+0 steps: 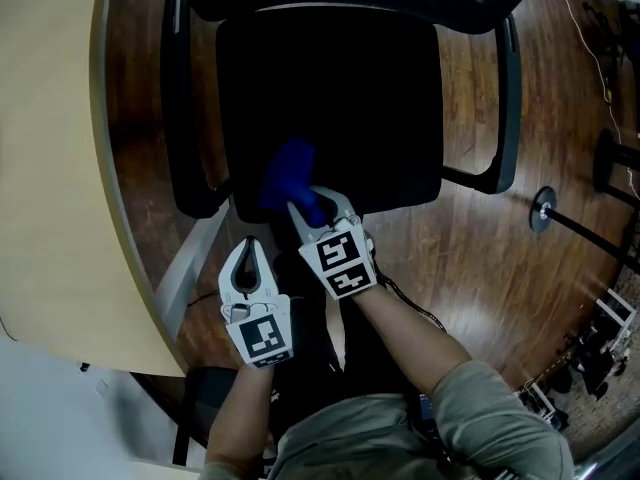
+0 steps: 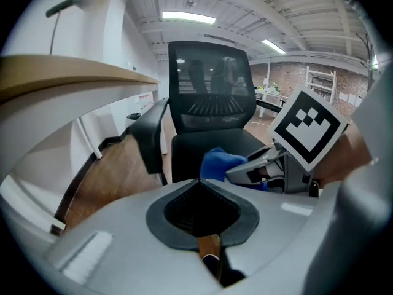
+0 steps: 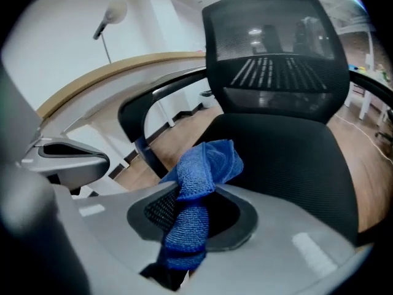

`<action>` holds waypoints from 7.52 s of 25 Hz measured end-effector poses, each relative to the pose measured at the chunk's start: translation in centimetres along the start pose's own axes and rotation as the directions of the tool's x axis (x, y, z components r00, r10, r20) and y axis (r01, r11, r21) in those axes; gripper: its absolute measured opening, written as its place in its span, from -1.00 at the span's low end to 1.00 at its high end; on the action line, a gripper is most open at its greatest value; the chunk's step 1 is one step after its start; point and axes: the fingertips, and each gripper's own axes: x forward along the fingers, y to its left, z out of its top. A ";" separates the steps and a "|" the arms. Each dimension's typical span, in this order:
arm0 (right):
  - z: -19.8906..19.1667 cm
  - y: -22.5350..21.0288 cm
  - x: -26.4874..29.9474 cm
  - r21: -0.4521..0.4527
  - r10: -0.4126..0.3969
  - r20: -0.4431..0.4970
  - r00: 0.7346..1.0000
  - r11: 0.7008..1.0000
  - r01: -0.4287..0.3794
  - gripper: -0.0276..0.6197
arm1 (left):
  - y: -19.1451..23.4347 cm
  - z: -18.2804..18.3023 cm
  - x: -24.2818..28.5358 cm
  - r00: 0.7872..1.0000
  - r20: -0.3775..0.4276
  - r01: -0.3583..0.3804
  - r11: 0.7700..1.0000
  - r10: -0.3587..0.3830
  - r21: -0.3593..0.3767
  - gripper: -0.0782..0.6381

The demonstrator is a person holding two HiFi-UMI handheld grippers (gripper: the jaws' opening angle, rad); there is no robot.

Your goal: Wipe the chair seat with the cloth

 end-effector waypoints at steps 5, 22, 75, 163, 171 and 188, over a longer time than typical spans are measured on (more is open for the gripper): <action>-1.9 6.3 3.1 -0.121 0.100 -0.091 0.991 0.986 -0.111 -0.61 | 2.6 -3.1 -1.0 1.000 0.002 -0.023 0.999 0.023 -0.048 -0.77; -7.1 0.0 1.1 -0.085 0.022 -0.135 0.991 0.996 -0.034 -0.61 | -3.3 -3.5 1.3 0.999 -0.030 0.035 0.999 -0.034 0.031 -0.77; 12.0 6.0 -24.2 -0.323 0.111 0.060 0.992 0.943 -0.086 -0.62 | -3.8 17.1 -17.4 0.981 0.184 -0.045 0.998 0.053 -0.047 -0.77; 1.5 13.3 -62.8 -0.038 -0.101 0.662 0.743 0.985 0.168 -0.91 | -24.4 15.6 -44.3 0.873 0.419 0.178 0.963 -0.248 0.200 -0.77; 2.4 16.2 -60.3 -0.002 -0.140 0.643 0.753 0.983 0.185 -0.91 | -20.7 15.4 -44.7 0.862 0.417 0.214 0.953 -0.288 0.217 -0.77; 2.2 16.9 -59.6 0.044 -0.192 0.633 0.750 0.976 0.213 -0.91 | -19.6 15.4 -44.7 0.852 0.406 0.245 0.937 -0.331 0.249 -0.77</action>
